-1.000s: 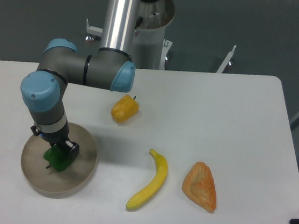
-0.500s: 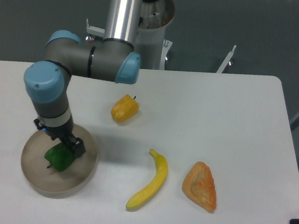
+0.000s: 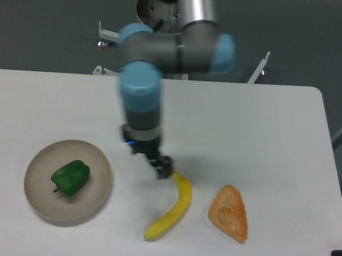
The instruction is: Place the green pepper on the plate
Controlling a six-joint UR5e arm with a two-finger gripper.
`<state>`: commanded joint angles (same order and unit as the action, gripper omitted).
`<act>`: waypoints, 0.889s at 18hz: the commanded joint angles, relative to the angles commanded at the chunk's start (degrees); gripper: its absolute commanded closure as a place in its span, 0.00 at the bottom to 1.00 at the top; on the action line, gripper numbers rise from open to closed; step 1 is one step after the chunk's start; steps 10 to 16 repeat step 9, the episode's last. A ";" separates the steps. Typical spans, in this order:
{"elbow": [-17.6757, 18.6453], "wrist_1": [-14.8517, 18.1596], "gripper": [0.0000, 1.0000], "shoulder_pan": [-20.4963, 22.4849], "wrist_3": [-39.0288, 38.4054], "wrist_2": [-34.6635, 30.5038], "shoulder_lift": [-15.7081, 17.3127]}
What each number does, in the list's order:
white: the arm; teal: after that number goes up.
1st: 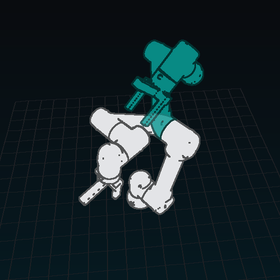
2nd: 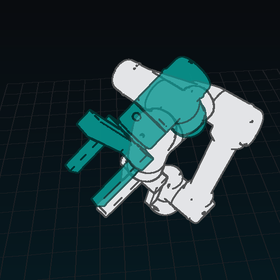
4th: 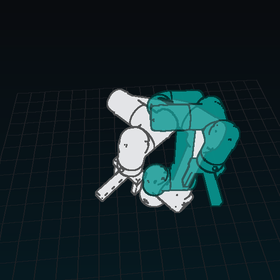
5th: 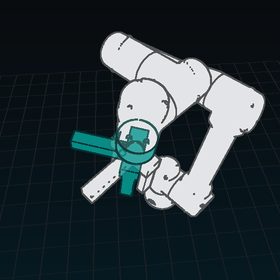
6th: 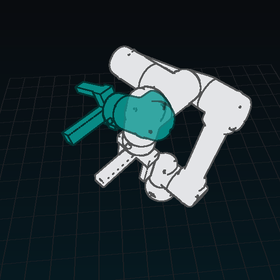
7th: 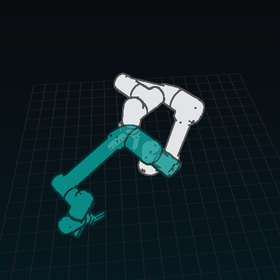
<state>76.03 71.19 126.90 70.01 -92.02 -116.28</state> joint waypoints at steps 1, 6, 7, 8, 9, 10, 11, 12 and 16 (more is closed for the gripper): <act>-0.09 -0.09 0.05 1.67 3.25 0.00 0.00; -0.70 -0.35 0.05 6.17 11.81 0.00 -0.88; -0.88 -0.35 0.05 6.52 11.72 -0.09 -0.97; -0.79 -0.61 0.05 6.52 11.64 -0.17 -1.14; -0.79 -0.62 0.05 6.52 11.46 -0.18 -1.32; -0.79 -0.62 0.05 6.52 11.46 -0.18 -1.32; -0.79 -0.62 0.05 6.52 11.46 -0.18 -1.32; -0.79 -0.62 0.05 6.52 11.46 -0.18 -1.32; -0.79 -0.62 0.05 6.52 11.46 -0.18 -1.32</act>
